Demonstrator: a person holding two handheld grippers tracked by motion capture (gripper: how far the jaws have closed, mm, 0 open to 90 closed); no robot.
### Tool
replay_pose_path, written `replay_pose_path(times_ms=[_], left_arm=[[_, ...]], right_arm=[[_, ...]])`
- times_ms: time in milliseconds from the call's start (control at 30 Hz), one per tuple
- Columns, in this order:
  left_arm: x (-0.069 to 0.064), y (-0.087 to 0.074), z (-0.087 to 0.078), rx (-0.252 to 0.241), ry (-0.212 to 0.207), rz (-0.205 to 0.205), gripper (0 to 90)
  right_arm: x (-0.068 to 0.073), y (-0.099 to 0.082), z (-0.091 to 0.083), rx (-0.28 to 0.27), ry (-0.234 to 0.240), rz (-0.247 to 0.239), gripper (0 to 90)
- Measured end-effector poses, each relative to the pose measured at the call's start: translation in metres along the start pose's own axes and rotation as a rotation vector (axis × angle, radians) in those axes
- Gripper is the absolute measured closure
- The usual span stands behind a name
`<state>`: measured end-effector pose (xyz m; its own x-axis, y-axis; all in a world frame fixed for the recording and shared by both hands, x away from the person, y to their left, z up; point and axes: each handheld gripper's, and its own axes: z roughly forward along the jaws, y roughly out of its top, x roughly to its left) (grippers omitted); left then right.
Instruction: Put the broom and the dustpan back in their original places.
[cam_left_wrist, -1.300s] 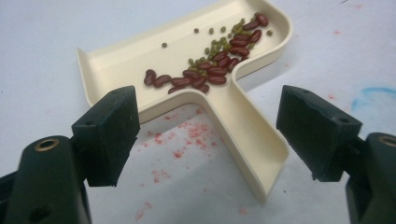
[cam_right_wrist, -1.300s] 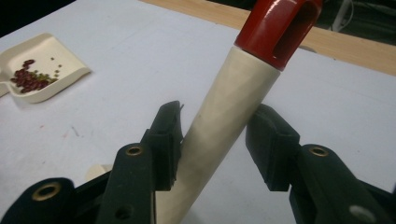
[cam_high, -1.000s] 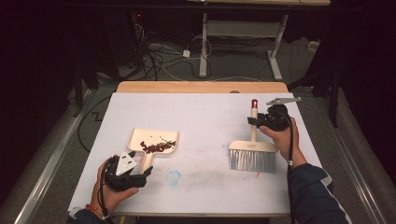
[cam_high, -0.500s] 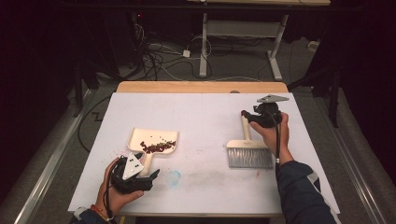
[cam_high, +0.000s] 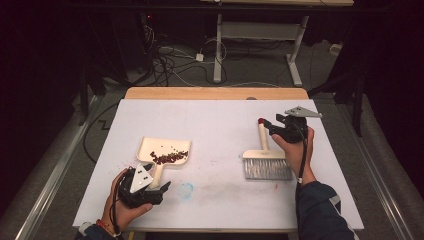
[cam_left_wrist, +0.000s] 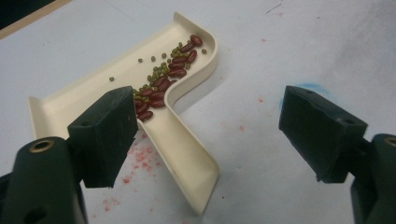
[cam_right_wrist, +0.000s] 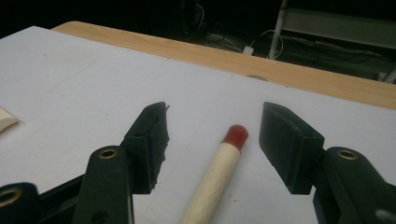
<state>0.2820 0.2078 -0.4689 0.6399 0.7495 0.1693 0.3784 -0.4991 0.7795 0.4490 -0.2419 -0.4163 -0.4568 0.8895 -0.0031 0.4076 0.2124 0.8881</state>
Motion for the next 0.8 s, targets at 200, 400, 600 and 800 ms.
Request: replay_pose_path(times_ms=[200,400,600,800], left_arm=[[0.0,0.0,-0.001,-0.002,-0.007,0.011,18.5],[0.0,0.0,-0.002,0.0,-0.001,0.019,18.2],[0.0,0.001,-0.002,-0.005,0.002,0.033,18.3],[0.0,0.001,-0.002,-0.004,0.001,0.037,18.2]], right_arm=[[0.01,0.005,-0.011,-0.021,0.022,-0.047,37.7],[0.019,0.009,-0.017,-0.037,0.031,-0.076,33.8],[0.021,0.011,-0.021,-0.061,0.034,-0.068,29.3],[0.024,0.012,-0.021,-0.051,0.008,-0.064,17.6]])
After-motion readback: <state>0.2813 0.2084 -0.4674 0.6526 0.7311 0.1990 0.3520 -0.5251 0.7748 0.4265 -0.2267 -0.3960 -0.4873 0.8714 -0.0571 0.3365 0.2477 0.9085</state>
